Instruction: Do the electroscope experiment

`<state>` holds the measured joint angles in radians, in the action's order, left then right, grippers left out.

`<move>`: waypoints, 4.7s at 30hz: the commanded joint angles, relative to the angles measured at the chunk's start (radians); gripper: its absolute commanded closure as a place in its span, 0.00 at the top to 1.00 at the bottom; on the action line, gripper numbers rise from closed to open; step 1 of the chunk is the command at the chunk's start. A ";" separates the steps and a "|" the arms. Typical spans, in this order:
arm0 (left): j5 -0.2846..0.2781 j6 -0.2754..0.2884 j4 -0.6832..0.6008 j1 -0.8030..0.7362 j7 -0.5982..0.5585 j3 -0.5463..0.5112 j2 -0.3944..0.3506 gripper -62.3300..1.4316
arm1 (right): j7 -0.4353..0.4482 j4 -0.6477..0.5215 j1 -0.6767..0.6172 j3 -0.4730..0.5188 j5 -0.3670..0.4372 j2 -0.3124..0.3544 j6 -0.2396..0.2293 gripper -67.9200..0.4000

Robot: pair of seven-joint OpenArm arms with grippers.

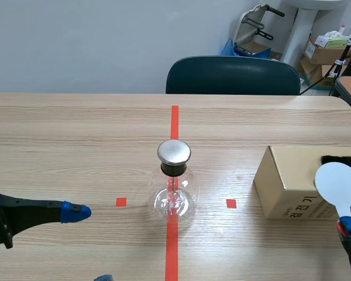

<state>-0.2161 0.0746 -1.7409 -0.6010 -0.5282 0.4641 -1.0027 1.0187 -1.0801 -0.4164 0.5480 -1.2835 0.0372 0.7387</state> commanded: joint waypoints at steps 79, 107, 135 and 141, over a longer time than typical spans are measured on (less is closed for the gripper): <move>0.199 0.032 0.700 0.645 0.002 0.273 0.523 0.07 | -0.885 -0.510 -0.005 -0.632 -0.091 0.088 -0.109 0.03; 0.199 0.031 0.702 0.651 0.005 0.276 0.534 0.07 | -1.148 -0.463 -0.053 -0.910 -0.177 0.093 -0.092 0.03; 0.199 0.024 0.702 0.651 0.031 0.276 0.534 0.07 | -1.075 -0.444 -0.088 -0.914 -0.177 0.146 -0.073 0.03; 0.198 0.026 0.702 0.650 -0.019 0.276 0.530 0.07 | -1.076 -0.444 -0.088 -0.914 -0.177 0.146 -0.073 0.03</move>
<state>-0.0113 0.1013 -1.0225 0.0471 -0.5297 0.7414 -0.4713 -0.0532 -1.5135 -0.5026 -0.3687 -1.4601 0.1753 0.6571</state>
